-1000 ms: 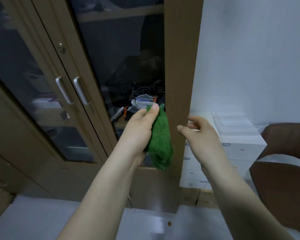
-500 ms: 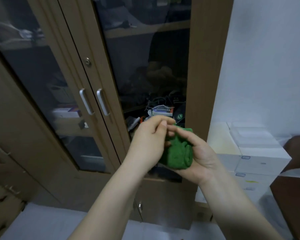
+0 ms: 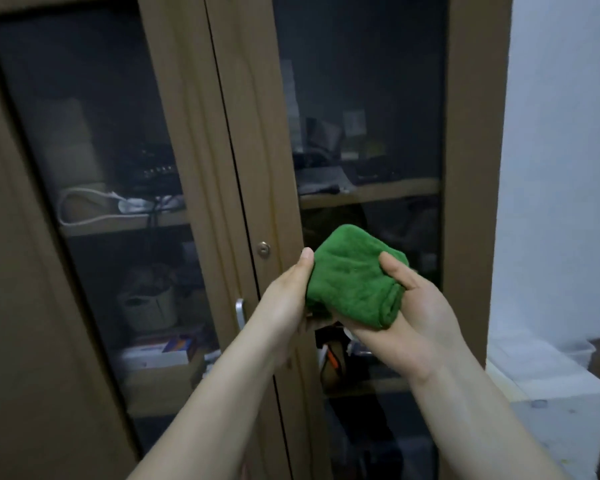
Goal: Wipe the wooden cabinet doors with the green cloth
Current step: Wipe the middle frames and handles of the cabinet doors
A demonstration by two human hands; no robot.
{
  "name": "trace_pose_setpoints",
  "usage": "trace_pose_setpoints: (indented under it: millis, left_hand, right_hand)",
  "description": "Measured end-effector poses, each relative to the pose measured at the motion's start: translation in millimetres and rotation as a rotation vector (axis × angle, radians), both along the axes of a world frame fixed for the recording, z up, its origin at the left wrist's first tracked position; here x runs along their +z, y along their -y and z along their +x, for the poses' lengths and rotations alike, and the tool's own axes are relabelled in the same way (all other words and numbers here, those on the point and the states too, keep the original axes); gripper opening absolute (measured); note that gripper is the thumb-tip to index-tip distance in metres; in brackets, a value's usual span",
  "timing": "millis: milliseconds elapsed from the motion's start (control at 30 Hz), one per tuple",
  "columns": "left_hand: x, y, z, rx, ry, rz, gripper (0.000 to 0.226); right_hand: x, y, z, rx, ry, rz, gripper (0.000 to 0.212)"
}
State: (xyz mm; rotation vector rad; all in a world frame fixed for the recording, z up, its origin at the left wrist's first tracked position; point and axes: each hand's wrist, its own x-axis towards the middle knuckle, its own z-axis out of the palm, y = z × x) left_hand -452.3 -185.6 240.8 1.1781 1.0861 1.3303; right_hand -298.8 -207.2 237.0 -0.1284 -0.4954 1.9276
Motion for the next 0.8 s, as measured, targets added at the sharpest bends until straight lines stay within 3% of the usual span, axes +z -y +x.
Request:
trace_pose_setpoints:
  millis: [100,233,367,533,600,700,800]
  left_hand:
    - [39.9,-10.4,-16.3,0.003,-0.144,0.129,0.044]
    - [99.4,-15.3,-33.5,0.056,-0.528,0.515,0.04]
    - [154.0,-15.6,-47.4,0.223,-0.818,0.812,0.036]
    - [219.3,-8.4,-78.1,0.498,-1.161,1.078,0.051]
    - [240.3,-7.4,-93.1,0.615,-1.295,1.081,0.062]
    - [267.9,-8.7,-119.3,0.722,-1.422,0.934,0.091]
    - [289.3,-13.7,-146.1,0.76,-1.551,0.739,0.12]
  right_hand:
    - [38.3,-0.6,-24.0,-0.119,-0.059,0.082,0.046]
    - [99.9,-4.0,-47.0,-0.315,-0.065,0.171,0.042]
    - [159.3,-6.9,-63.5,-0.478,-0.024,0.271,0.037]
    - [223.5,-21.0,-77.2,-0.735,0.161,0.54,0.029]
    - [246.5,-31.6,-78.5,-0.87,0.373,0.647,0.035]
    - [276.5,-58.1,-81.3,-1.08,0.682,0.841,0.063]
    - [299.8,-83.7,-91.6,-1.374,1.028,1.122,0.058]
